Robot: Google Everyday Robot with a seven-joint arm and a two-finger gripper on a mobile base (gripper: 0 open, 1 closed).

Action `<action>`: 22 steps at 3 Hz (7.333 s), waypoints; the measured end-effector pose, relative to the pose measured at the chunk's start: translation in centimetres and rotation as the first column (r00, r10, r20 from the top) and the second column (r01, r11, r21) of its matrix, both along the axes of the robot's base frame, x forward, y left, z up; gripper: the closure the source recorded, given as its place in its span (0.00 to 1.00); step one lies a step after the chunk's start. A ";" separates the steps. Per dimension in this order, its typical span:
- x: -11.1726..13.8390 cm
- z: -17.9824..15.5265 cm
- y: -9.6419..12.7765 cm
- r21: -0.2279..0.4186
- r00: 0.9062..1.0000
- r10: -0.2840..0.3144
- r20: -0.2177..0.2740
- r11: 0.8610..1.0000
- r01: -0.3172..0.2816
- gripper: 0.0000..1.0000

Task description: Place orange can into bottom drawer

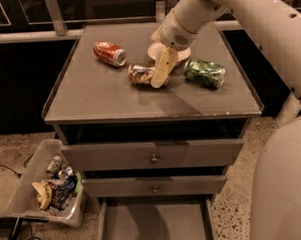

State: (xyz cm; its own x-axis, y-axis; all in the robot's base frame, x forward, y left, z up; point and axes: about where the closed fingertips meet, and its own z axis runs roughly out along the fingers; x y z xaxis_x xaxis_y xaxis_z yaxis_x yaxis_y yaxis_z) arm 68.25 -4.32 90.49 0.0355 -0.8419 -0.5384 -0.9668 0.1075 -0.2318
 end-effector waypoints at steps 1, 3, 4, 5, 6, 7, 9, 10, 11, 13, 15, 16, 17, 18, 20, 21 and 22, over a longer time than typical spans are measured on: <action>1.3 -2.5 0.5 -0.012 0.997 -0.045 -0.059 0.999 0.045 0.00; 2.3 -5.8 1.4 -0.038 0.986 -0.101 -0.132 0.995 0.096 0.00; 2.3 -5.9 1.4 -0.038 0.986 -0.101 -0.132 0.995 0.097 0.19; 2.3 -5.9 1.4 -0.038 0.986 -0.101 -0.132 0.995 0.097 0.42; 2.3 -5.9 1.4 -0.038 0.986 -0.101 -0.132 0.995 0.096 0.65; 2.3 -5.9 1.4 -0.038 0.986 -0.101 -0.132 0.995 0.096 0.89; 2.7 -6.0 2.1 -0.069 0.987 -0.076 -0.139 0.995 0.067 1.00; 2.9 -4.7 2.7 -0.092 0.988 -0.037 -0.150 0.995 0.024 1.00; 0.8 -1.5 2.1 -0.094 0.989 0.025 -0.144 0.995 -0.039 1.00; -7.4 4.3 -2.8 -0.039 0.996 0.070 -0.052 0.997 -0.073 1.00; -17.3 2.9 -8.1 -0.040 1.000 0.024 -0.001 0.999 -0.024 1.00; -22.1 -0.2 -9.7 -0.058 1.000 0.007 -0.012 0.998 -0.008 1.00; -22.0 -0.6 -9.3 -0.050 1.000 0.013 -0.021 0.999 -0.014 1.00; -22.4 -3.6 -7.8 -0.012 0.998 0.019 -0.061 1.000 -0.020 1.00; -23.3 -12.1 -5.9 0.123 0.994 -0.069 -0.081 0.989 0.078 1.00; -22.9 -15.7 -6.4 0.167 0.991 -0.125 -0.037 0.977 0.130 1.00; -21.4 -19.2 -8.5 0.229 0.992 -0.124 -0.015 0.965 0.124 1.00</action>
Offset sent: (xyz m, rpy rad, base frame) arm 0.0288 0.0119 -0.0615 -0.0386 0.1462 -0.1280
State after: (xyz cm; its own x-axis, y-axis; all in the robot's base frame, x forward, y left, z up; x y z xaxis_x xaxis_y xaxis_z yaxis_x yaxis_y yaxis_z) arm 46.89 -12.83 71.31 -0.0620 -0.6938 -0.7175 -0.9426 0.2770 -0.1864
